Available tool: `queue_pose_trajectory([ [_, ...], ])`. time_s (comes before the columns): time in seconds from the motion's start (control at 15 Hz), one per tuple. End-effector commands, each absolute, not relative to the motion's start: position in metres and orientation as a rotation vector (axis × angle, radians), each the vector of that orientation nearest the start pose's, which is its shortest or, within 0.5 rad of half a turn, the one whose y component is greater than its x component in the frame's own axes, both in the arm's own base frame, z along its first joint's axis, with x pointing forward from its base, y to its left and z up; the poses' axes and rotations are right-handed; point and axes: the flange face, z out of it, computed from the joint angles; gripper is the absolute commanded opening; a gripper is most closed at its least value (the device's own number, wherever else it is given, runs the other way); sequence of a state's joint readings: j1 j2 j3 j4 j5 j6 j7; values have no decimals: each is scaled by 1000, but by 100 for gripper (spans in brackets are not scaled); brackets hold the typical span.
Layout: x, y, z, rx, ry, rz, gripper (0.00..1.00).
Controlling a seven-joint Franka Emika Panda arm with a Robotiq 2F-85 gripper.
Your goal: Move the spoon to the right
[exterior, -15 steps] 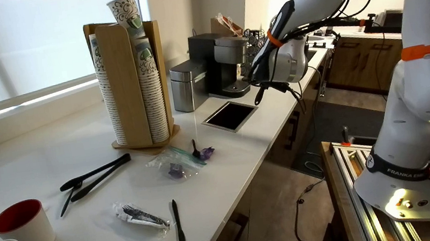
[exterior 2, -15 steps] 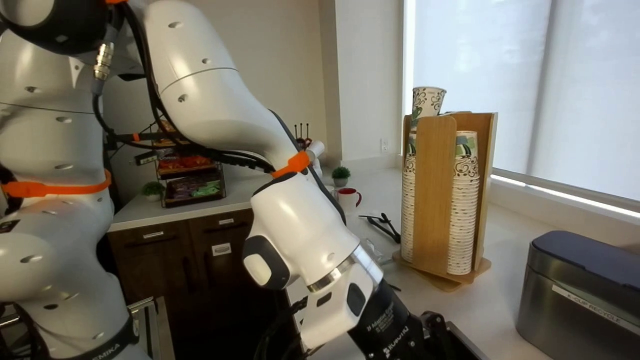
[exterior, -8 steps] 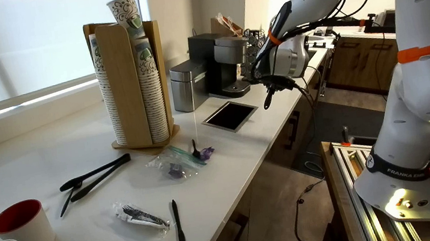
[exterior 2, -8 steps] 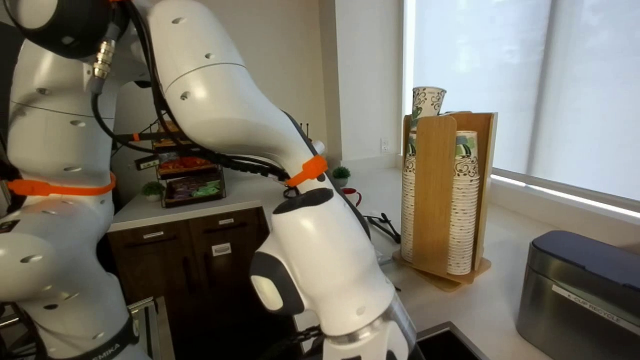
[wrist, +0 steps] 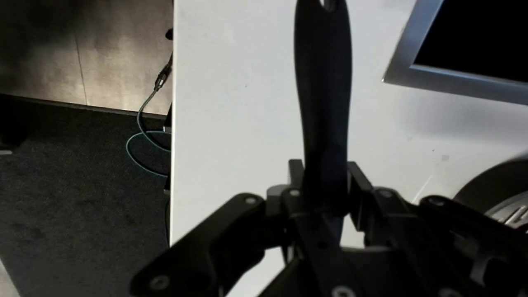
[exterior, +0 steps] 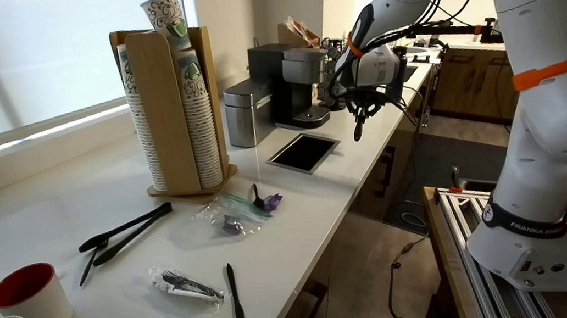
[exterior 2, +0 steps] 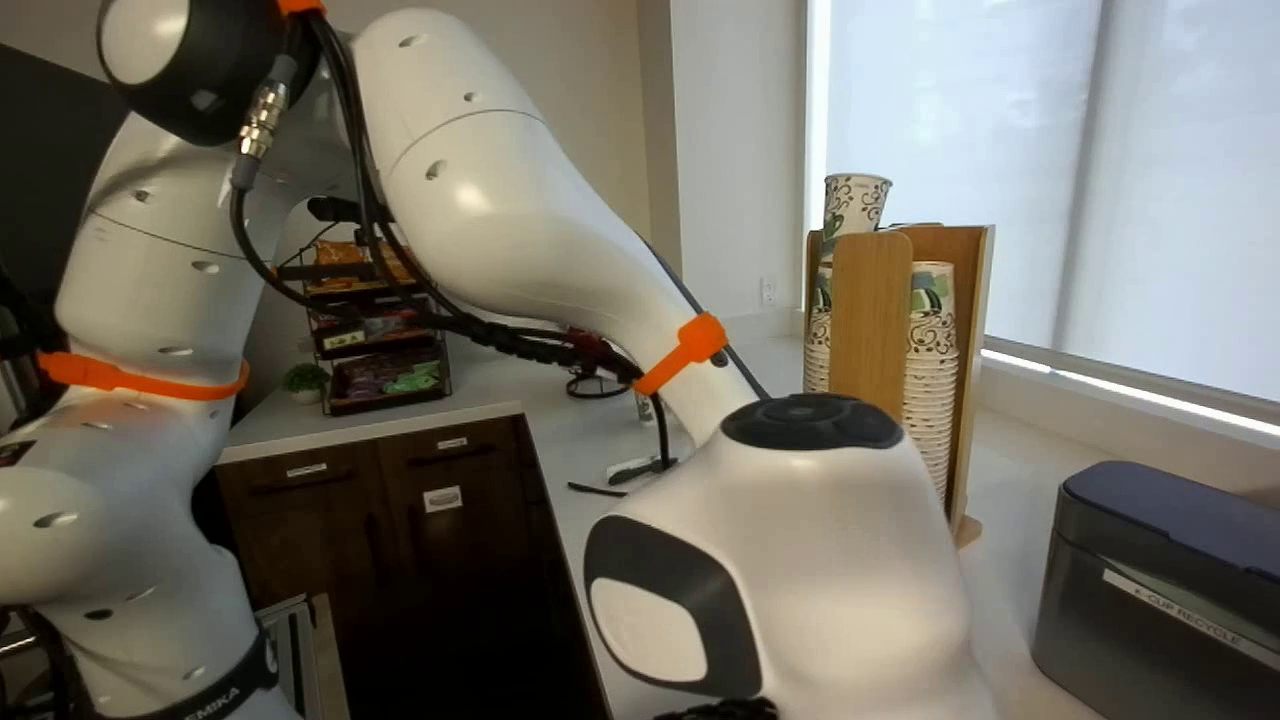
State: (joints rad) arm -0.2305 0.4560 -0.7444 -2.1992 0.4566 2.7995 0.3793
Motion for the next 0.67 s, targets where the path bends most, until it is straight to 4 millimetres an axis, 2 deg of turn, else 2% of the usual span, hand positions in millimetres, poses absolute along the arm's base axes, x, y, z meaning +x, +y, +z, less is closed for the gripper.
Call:
queue_pose_trajectory([
  [0.0, 336, -505, 247, -2237, 2371, -322, 7],
  [0.2, 346, -515, 232, -2258, 2343, -265, 7],
  [0.6, 333, -539, 196, -2355, 2368, -134, 7],
])
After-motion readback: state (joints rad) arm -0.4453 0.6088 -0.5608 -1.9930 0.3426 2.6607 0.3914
